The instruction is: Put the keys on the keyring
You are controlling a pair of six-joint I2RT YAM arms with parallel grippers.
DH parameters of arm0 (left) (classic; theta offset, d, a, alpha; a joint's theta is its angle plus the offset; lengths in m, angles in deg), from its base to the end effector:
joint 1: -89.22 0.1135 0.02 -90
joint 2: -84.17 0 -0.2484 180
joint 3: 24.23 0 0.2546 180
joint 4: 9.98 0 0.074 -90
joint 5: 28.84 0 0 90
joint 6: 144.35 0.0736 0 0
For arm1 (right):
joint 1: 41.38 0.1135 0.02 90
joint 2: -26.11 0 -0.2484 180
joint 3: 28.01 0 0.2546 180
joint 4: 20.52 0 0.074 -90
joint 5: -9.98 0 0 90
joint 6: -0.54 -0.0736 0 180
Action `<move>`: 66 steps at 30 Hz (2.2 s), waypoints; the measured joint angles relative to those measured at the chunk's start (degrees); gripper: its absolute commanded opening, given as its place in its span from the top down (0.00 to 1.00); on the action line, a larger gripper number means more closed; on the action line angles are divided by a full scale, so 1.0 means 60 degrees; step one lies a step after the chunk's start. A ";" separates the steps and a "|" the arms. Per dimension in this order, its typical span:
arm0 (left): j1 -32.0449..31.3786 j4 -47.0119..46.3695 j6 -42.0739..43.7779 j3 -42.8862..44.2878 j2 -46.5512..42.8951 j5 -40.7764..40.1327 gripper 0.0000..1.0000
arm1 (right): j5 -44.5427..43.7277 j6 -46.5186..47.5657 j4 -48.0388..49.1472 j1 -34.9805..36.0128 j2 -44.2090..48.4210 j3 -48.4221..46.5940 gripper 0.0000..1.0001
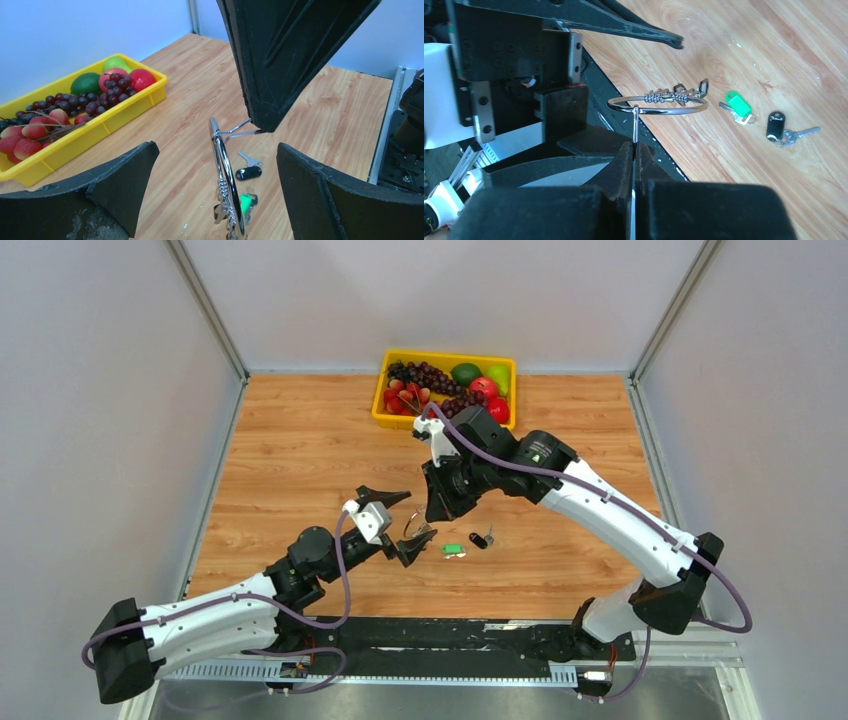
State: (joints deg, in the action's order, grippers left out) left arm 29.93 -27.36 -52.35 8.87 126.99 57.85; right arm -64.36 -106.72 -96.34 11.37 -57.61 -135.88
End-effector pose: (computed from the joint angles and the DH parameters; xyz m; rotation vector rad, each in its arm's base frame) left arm 0.1236 -0.1998 0.2590 0.7139 1.3012 -0.7755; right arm 0.1748 0.2628 0.3509 -0.9200 2.4631 0.8194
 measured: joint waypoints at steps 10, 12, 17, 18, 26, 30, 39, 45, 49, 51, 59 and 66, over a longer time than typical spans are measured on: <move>-0.0055 -0.0328 0.0368 -0.0007 0.0215 -0.0124 0.02 | -0.0011 -0.0226 -0.0175 0.0576 -0.0321 -0.0557 1.00; -0.0055 -0.0415 0.0412 -0.0025 0.0248 -0.0157 0.05 | -0.0018 -0.0262 -0.0233 0.0619 -0.0375 -0.0652 1.00; -0.0058 -0.0590 0.0510 -0.0109 0.0259 -0.0186 0.24 | -0.0025 -0.0331 -0.0313 0.0758 -0.0419 -0.0787 1.00; -0.0062 -0.0616 0.0546 -0.0109 0.0262 -0.0175 0.31 | -0.0025 -0.0350 -0.0313 0.0783 -0.0419 -0.0805 1.00; -0.0066 -0.0736 0.0725 -0.0109 0.0291 0.0087 0.61 | -0.0102 -0.0393 -0.0317 0.0889 -0.0419 -0.0867 1.00; -0.0098 -0.0732 0.0678 -0.0109 0.0284 0.0262 0.96 | -0.0138 -0.0401 -0.0313 0.0896 -0.0419 -0.0867 1.00; -0.0095 -0.0470 0.0499 -0.0168 -0.0062 0.0495 1.00 | -0.0164 -0.0444 -0.0331 0.0951 -0.0361 -0.0841 1.00; -0.0102 -0.0233 0.0280 -0.0168 -0.0419 0.0627 1.00 | -0.0160 -0.0521 -0.0226 0.1016 -0.0244 -0.0838 0.91; -0.0106 -0.0087 0.0109 -0.0168 -0.0739 0.0696 1.00 | -0.0270 -0.0576 -0.0142 0.1027 -0.0117 -0.0648 0.73; -0.0106 -0.0091 0.0036 -0.0168 -0.0918 0.0743 1.00 | -0.0375 -0.0616 -0.0127 0.1027 -0.0022 -0.0481 0.68; -0.0106 -0.0091 -0.0295 -0.0168 -0.1158 0.0798 1.00 | -0.1126 -0.0688 0.0364 0.1027 0.1009 0.0058 0.58; -0.0106 -0.0098 -0.0670 -0.0164 -0.1158 0.0674 1.00 | -0.1909 -0.0714 0.1851 0.1027 0.2943 0.1636 0.57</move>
State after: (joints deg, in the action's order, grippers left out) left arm 29.30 -27.95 -56.37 7.88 120.04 61.89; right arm -75.81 -111.00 -85.24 17.54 -39.95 -126.06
